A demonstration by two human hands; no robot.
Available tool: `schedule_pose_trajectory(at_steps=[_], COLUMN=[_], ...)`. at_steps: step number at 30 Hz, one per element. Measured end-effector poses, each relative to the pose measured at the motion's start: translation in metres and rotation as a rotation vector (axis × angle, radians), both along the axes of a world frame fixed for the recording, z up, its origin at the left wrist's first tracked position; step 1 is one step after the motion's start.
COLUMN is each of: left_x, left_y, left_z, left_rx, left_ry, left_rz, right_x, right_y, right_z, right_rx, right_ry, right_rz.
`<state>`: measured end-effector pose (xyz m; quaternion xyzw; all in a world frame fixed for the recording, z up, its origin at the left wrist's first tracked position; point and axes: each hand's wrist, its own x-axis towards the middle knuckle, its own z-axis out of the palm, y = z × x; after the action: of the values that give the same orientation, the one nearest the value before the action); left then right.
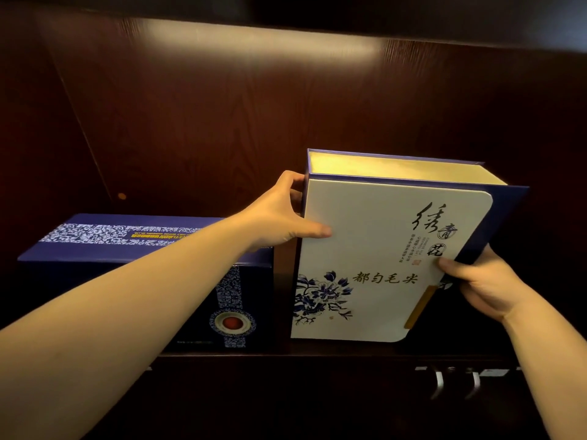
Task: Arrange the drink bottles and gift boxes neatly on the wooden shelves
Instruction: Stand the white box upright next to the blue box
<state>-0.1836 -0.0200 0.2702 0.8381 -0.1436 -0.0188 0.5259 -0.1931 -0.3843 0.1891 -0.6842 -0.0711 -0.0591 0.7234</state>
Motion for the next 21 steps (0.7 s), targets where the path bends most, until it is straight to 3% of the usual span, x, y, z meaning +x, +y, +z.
schedule_pose_trajectory(at_steps=[21], left_x=[-0.0018], left_y=[0.0036], left_z=[0.0041], left_rx=[0.068], left_ry=[-0.004], left_rz=[-0.007], right_x=[0.0016], right_y=[0.0026], right_z=[-0.0023], right_rx=[0.029], right_ry=[0.022], right_rz=[0.023])
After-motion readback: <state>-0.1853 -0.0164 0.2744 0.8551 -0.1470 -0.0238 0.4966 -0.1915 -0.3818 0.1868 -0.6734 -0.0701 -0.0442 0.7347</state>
